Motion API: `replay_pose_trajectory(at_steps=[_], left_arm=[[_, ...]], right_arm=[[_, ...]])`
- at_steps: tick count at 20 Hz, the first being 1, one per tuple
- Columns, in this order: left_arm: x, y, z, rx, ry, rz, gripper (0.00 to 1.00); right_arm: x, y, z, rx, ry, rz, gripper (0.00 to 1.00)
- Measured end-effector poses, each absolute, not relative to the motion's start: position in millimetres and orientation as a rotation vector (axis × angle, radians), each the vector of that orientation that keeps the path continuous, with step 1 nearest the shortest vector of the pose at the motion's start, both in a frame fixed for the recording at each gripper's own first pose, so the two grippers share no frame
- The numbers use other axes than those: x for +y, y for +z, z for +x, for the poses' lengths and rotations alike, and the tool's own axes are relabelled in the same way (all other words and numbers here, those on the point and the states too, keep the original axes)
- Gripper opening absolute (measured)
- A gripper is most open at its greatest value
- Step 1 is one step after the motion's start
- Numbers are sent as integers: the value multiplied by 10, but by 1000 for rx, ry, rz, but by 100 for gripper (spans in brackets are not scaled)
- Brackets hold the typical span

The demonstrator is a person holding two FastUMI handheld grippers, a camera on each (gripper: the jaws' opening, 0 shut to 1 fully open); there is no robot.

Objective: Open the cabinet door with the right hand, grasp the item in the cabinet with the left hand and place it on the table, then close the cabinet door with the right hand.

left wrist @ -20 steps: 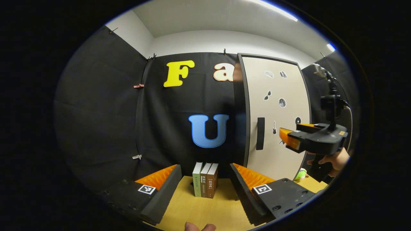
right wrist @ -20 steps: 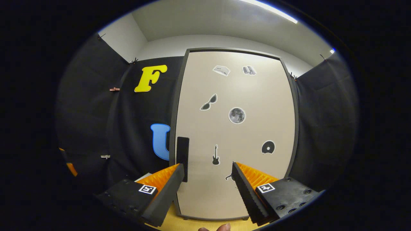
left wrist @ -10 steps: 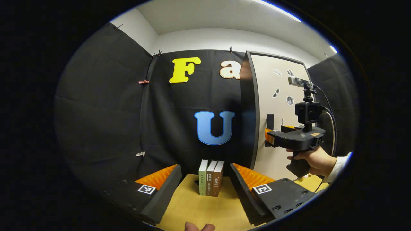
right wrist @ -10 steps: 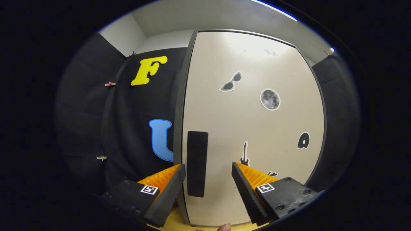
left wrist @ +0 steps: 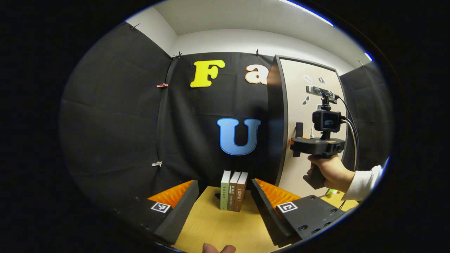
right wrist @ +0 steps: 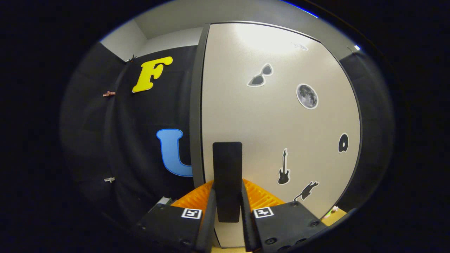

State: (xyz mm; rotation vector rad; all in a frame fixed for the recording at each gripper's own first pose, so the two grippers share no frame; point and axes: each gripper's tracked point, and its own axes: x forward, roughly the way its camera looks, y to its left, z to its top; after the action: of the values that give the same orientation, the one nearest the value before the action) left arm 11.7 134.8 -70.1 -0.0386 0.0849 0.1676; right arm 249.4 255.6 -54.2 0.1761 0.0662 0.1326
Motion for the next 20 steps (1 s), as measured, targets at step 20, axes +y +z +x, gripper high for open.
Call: replay_pose_trajectory(at_steps=[20], left_arm=[[819, -453, -155, 44, 133, -23, 94]], right_arm=[[2264, -404, 1567, 116, 397, 177, 14]])
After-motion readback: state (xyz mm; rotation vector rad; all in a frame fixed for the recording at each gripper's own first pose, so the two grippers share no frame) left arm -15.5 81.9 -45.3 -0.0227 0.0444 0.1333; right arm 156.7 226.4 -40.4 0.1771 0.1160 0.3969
